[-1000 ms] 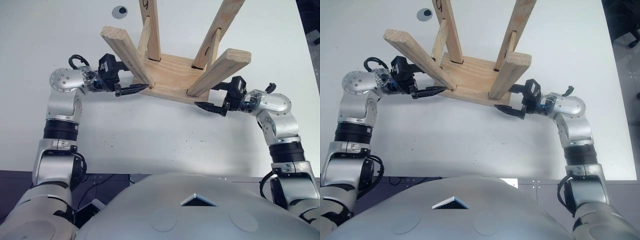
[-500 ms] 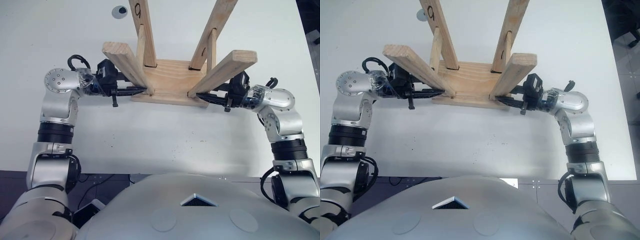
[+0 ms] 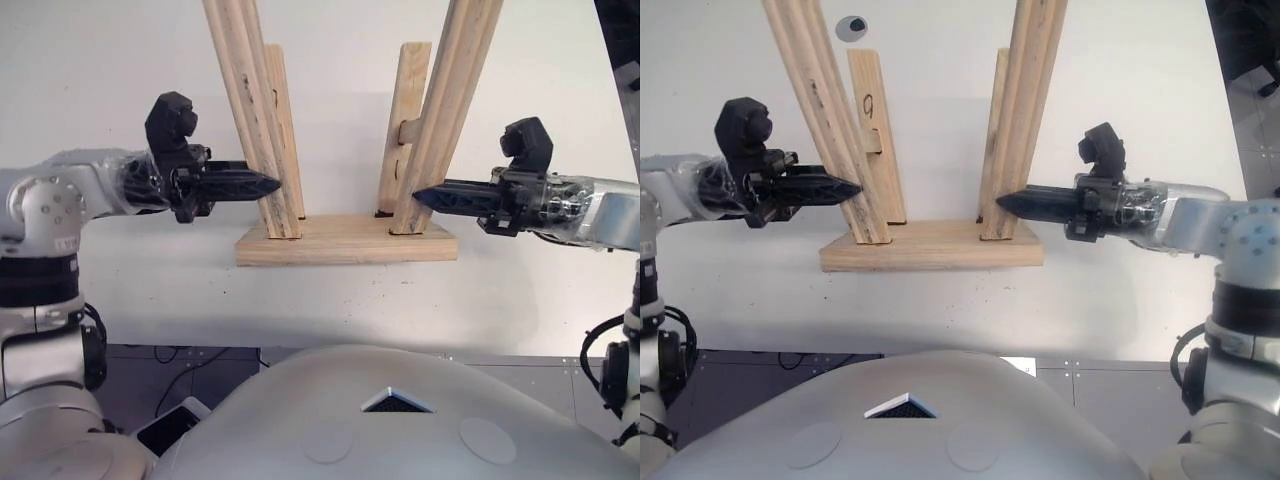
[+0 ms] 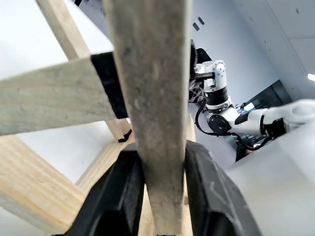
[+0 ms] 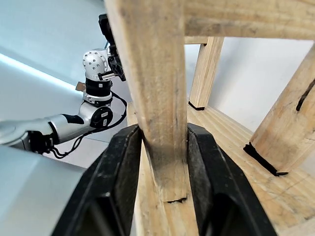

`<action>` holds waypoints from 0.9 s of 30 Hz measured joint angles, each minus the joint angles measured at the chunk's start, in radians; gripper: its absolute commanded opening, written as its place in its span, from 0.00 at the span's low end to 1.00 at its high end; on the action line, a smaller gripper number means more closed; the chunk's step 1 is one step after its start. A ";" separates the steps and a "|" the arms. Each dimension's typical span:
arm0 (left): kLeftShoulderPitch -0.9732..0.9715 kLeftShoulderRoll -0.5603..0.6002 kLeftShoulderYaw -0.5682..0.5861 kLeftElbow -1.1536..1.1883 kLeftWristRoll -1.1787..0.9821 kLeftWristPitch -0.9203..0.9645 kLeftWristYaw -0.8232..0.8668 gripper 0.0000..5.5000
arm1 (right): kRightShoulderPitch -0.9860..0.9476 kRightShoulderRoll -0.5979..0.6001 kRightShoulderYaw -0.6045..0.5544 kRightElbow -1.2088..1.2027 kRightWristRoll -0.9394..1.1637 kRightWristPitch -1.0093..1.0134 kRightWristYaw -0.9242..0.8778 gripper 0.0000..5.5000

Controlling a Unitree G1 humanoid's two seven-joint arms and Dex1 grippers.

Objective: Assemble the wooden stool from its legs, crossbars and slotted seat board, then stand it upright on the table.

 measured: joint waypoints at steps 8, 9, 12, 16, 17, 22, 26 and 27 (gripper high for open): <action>-0.253 -0.050 -0.185 0.345 0.171 -0.059 -0.093 0.35 | -0.146 0.015 0.085 0.212 0.077 0.092 -0.183 0.38; -0.266 -0.052 -0.196 0.367 0.196 -0.080 -0.098 0.38 | -0.165 0.019 0.088 0.241 0.064 0.098 -0.184 0.41; -0.288 -0.065 -0.211 0.433 0.237 -0.122 -0.133 0.47 | -0.208 0.046 0.095 0.293 0.019 0.124 -0.181 0.52; -0.308 -0.086 -0.211 0.501 0.281 -0.157 -0.170 0.59 | -0.233 0.050 0.085 0.314 -0.048 0.137 -0.131 0.64; -0.310 -0.086 -0.210 0.509 0.290 -0.165 -0.177 0.63 | -0.233 0.050 0.077 0.315 -0.063 0.137 -0.118 0.69; -0.296 -0.084 -0.177 0.540 0.323 -0.174 -0.202 0.75 | -0.233 0.050 0.025 0.319 -0.140 0.115 -0.015 0.82; -0.261 -0.073 -0.087 0.563 0.280 -0.074 -0.216 0.88 | -0.232 0.050 0.003 0.349 -0.236 0.062 0.081 0.97; -0.263 -0.073 -0.055 0.575 0.260 -0.047 -0.215 0.91 | -0.228 0.049 -0.001 0.350 -0.256 0.051 0.104 0.98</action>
